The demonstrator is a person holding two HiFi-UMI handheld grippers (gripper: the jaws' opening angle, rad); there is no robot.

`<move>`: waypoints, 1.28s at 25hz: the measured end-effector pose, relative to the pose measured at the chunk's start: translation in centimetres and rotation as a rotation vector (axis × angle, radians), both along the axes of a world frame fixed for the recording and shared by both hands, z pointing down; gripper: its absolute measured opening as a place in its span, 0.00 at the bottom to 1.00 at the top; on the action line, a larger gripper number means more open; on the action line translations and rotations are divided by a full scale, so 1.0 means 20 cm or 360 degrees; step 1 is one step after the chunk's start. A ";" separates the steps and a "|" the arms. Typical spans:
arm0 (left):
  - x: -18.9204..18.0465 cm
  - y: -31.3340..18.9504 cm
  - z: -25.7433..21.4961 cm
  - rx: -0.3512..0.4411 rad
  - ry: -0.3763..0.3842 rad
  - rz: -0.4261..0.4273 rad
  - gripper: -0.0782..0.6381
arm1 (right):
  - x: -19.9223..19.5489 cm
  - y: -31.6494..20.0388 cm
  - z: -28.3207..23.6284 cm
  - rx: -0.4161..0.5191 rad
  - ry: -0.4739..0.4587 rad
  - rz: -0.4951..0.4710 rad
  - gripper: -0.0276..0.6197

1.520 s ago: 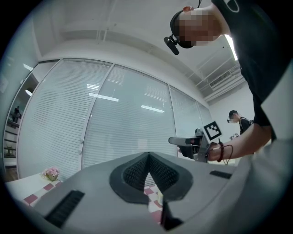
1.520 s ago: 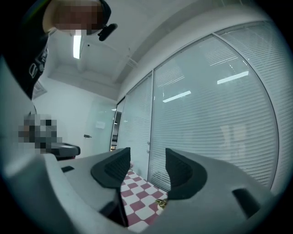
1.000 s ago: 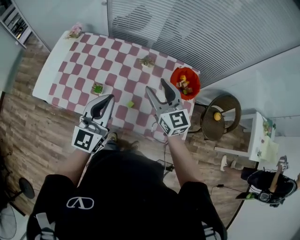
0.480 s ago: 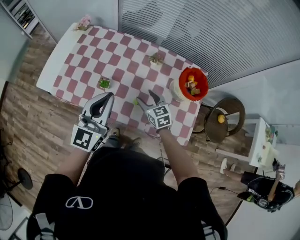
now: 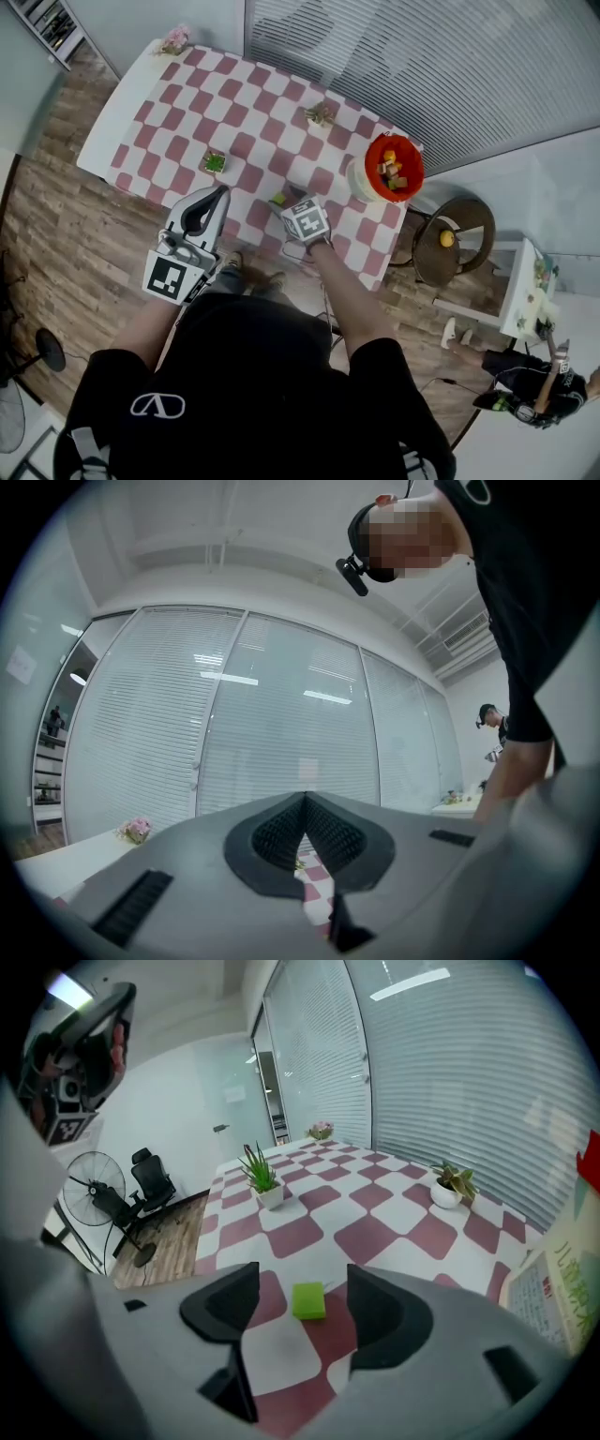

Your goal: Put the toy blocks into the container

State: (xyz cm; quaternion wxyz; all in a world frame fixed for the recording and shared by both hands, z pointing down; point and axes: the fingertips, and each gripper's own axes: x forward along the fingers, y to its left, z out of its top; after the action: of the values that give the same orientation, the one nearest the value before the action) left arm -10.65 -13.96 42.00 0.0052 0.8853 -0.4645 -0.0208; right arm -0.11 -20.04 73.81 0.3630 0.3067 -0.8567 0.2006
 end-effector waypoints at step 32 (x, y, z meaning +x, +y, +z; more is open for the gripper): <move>0.03 -0.02 -0.01 0.0002 0.0019 0.0017 0.12 | -0.10 -0.06 -0.50 0.0303 -0.0041 -0.0208 0.27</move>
State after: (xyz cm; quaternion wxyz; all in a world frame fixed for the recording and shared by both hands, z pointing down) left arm -10.03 -14.33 41.84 0.0075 0.8877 -0.4596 -0.0262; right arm -2.19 -21.25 63.91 0.3334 0.2805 -0.8947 0.0982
